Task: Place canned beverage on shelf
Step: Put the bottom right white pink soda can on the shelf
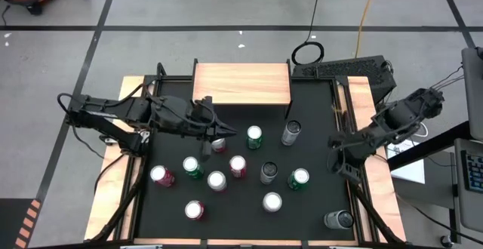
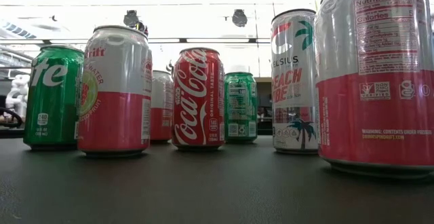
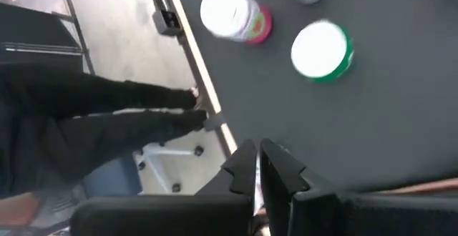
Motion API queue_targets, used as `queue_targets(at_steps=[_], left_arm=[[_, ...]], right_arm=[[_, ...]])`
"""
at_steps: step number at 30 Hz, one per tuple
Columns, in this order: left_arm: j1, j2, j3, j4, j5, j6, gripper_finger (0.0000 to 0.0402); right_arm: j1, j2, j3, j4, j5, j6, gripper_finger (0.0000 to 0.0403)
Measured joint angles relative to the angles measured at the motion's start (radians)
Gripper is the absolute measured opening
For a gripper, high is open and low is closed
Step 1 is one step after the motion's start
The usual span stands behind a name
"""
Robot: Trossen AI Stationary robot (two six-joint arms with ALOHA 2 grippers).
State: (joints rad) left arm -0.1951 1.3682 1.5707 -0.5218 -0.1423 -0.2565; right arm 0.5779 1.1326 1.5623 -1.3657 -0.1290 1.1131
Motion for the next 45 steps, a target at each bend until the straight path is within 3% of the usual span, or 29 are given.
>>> queue_targets(at_steps=[10, 21, 26, 39, 45], left_arm=[[-0.008, 0.000, 0.000, -0.015, 0.008, 0.009, 0.0000], [-0.008, 0.000, 0.000, -0.019, -0.015, 0.008, 0.0000], [-0.008, 0.000, 0.000, -0.019, -0.019, -0.023, 0.0000], [-0.008, 0.000, 0.000, -0.019, -0.087, -0.027, 0.0000], [-0.008, 0.000, 0.000, -0.019, -0.102, -0.029, 0.0000]], right_arm=[[0.194, 0.092, 0.000, 0.079, 0.002, 0.330, 0.0000], [0.362, 0.151, 0.000, 0.165, 0.124, 0.366, 0.0009], [0.398, 0.150, 0.000, 0.196, 0.162, 0.336, 0.0059], [0.515, 0.238, 0.000, 0.156, 0.160, 0.137, 0.0242], [0.557, 0.252, 0.000, 0.098, 0.200, 0.129, 0.0295]])
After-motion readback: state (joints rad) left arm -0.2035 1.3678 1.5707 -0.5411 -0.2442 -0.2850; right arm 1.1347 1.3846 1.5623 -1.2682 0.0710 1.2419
